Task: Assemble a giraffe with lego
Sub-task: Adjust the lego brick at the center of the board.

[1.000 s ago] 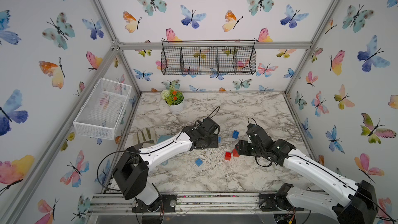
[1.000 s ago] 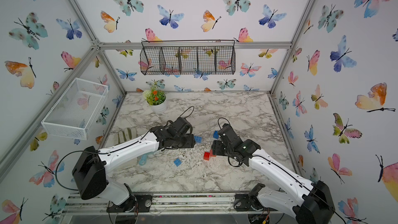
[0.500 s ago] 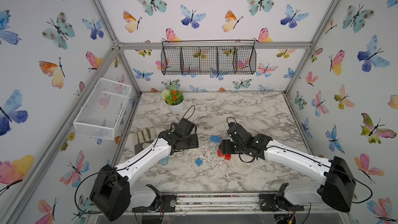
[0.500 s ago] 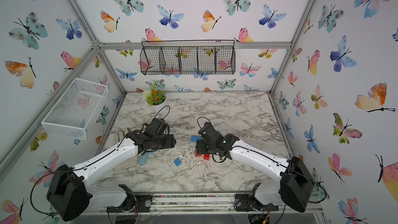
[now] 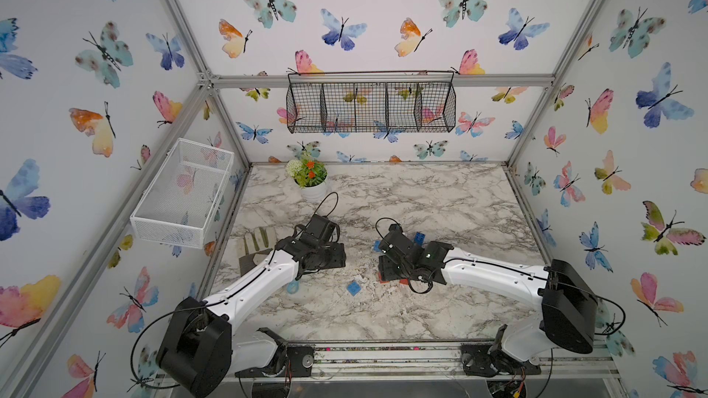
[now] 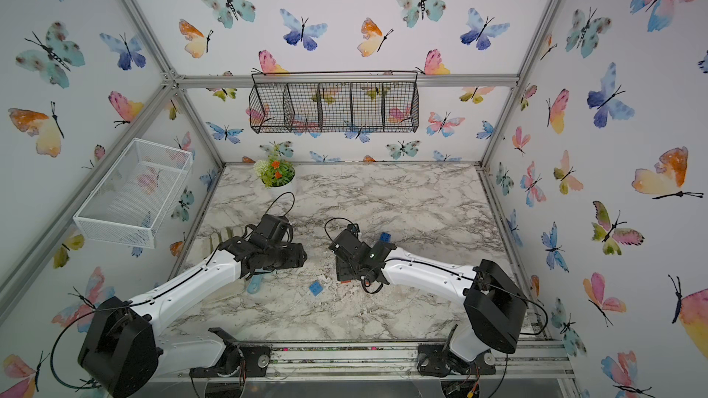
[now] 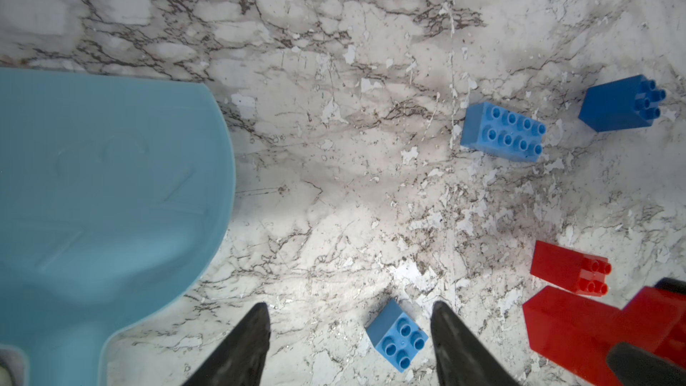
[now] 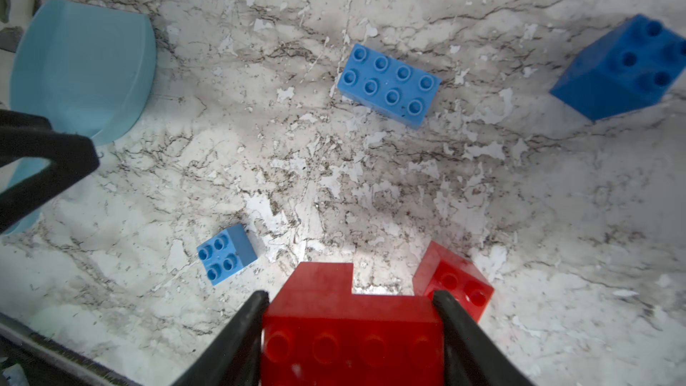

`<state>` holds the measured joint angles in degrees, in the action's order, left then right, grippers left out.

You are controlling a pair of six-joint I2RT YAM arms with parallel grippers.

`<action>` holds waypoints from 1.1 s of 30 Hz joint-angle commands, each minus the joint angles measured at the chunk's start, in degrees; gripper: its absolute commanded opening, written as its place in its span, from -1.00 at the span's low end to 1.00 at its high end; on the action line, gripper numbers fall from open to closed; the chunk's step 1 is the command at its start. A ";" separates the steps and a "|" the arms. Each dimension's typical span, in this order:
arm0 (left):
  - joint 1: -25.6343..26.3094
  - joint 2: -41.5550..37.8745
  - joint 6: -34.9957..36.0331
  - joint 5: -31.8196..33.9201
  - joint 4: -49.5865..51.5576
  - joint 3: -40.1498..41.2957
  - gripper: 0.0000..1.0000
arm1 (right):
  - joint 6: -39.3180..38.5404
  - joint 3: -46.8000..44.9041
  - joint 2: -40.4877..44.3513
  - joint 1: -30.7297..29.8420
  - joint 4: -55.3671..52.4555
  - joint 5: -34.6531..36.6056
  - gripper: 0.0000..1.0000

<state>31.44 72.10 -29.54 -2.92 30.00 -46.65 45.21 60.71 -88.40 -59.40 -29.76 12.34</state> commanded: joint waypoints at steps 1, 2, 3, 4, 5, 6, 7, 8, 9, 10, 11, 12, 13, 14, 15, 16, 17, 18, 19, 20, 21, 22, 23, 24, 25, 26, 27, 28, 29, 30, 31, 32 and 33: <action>-0.33 -1.43 0.63 -2.73 -2.19 0.51 0.37 | -1.30 0.17 -0.41 -0.19 -2.25 4.45 0.02; -0.33 -1.37 0.54 -2.99 -2.31 0.51 0.37 | -1.57 -0.09 -0.58 -0.19 -2.30 4.70 0.02; -0.33 -1.34 0.54 -3.01 -2.25 0.47 0.37 | -1.78 -0.34 -0.71 -0.19 -2.17 5.03 0.02; -0.33 -1.28 0.54 -3.02 -2.22 0.42 0.36 | -1.92 -0.41 -0.79 -0.19 -2.08 5.21 0.02; -0.33 -1.33 0.54 -3.12 -2.28 0.37 0.36 | -2.10 -0.73 -0.79 -0.19 -2.02 5.53 0.02; -0.30 -1.34 0.54 -3.14 -2.31 0.34 0.36 | -2.18 -1.13 -0.72 -0.19 -1.85 5.83 0.02; -0.32 -1.47 0.45 -3.17 -2.31 0.34 0.36 | -2.36 -1.34 -0.61 -0.19 -1.74 6.02 0.02; -0.33 -1.43 0.45 -3.24 -2.40 0.34 0.36 | -2.54 -1.56 -0.63 -0.19 -1.67 6.16 0.02; -0.33 -1.46 0.45 -3.28 -2.39 0.34 0.36 | -2.74 -1.83 -0.71 -0.19 -1.70 6.33 0.02; -0.33 -1.37 0.45 -3.28 -2.35 0.30 0.36 | -2.91 -1.95 -0.72 -0.19 -1.87 6.46 0.02; -0.33 -1.27 0.45 -3.38 -2.36 0.25 0.36 | -2.97 -2.16 -0.73 -0.19 -1.96 6.63 0.02; -0.28 -1.18 0.45 -3.46 -2.36 0.16 0.36 | -3.04 -2.46 -0.72 -0.19 -1.98 6.80 0.02; -0.33 -1.12 0.45 -3.45 -2.39 0.16 0.36 | -3.13 -2.68 -0.56 -0.19 -1.97 6.87 0.02; -0.28 -1.08 0.45 -3.50 -2.41 0.07 0.36 | -3.25 -2.97 -0.37 -0.19 -2.04 7.04 0.02; -0.33 -0.91 0.45 -3.72 -2.49 0.07 0.36 | -3.20 -3.23 -0.13 -0.19 -2.10 7.15 0.02; -0.32 -0.69 0.43 -3.89 -2.47 -0.01 0.36 | -3.30 -3.44 0.19 -0.19 -2.17 7.25 0.02; -0.33 -0.61 0.36 -4.10 -2.49 -0.01 0.36 | -3.37 -3.75 0.56 -0.19 -2.22 7.43 0.02; -0.33 -0.44 0.28 -4.27 -2.49 -0.10 0.36 | -3.53 -4.05 1.00 -0.19 -2.24 7.59 0.02; -0.28 -0.31 0.26 -4.29 -2.49 -0.10 0.36 | -3.53 -4.24 1.32 -0.19 -2.39 7.74 0.02; -0.33 -0.24 0.23 -4.38 -2.58 -0.15 0.35 | -3.51 -4.41 1.63 -0.19 -2.57 7.87 0.02; -0.33 -0.18 0.19 -4.37 -2.58 -0.19 0.36 | -3.61 -4.69 2.02 -0.19 -2.80 8.03 0.02; -0.28 -0.09 0.18 -4.38 -2.58 -0.30 0.36 | -3.70 -4.88 2.30 -0.19 -3.00 8.13 0.02; -0.33 0.05 0.10 -4.42 -2.66 -0.30 0.35 | -3.64 -5.13 2.65 -0.19 -3.19 8.23 0.02; -0.33 0.20 -0.03 -4.46 -2.75 -0.37 0.35 | -3.65 -5.40 3.10 -0.19 -3.29 8.31 0.02; -0.33 0.37 -0.12 -4.55 -2.84 -0.45 0.35 | -3.53 -5.66 3.59 -0.19 -3.51 8.32 0.02; -0.33 0.50 -0.16 -4.64 -2.93 -0.46 0.35 | -3.31 -5.90 4.04 -0.19 -3.61 8.27 0.02; -0.33 0.74 -0.12 -4.78 -2.96 -0.54 0.35 | -3.14 -6.10 4.69 -0.19 -3.48 8.00 0.02; -0.28 0.90 -0.17 -4.73 -2.93 -0.70 0.35 | -3.18 -6.29 5.04 -0.19 -3.17 7.56 0.03; -0.33 1.05 -0.08 -4.71 -2.93 -0.76 0.35 | -3.16 -6.47 5.24 -0.19 -2.77 7.04 0.03; -0.32 1.20 0.00 -4.65 -2.85 -0.87 0.35 | -3.27 -6.61 5.26 -0.19 -2.23 6.34 0.03; -0.33 1.23 0.07 -4.66 -2.80 -0.96 0.35 | -3.34 -6.51 5.13 -0.19 -2.00 5.79 0.03; -0.33 1.21 0.10 -4.66 -2.68 -0.98 0.34 | -3.33 -6.32 4.85 -0.19 -1.87 5.21 0.03; -0.33 1.18 0.10 -4.83 -2.60 -0.98 0.34 | -3.41 -6.26 4.52 -0.19 -1.53 4.54 0.03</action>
<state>31.44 72.97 -29.67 -6.83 27.18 -46.28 42.17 54.76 -84.03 -59.40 -31.51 18.09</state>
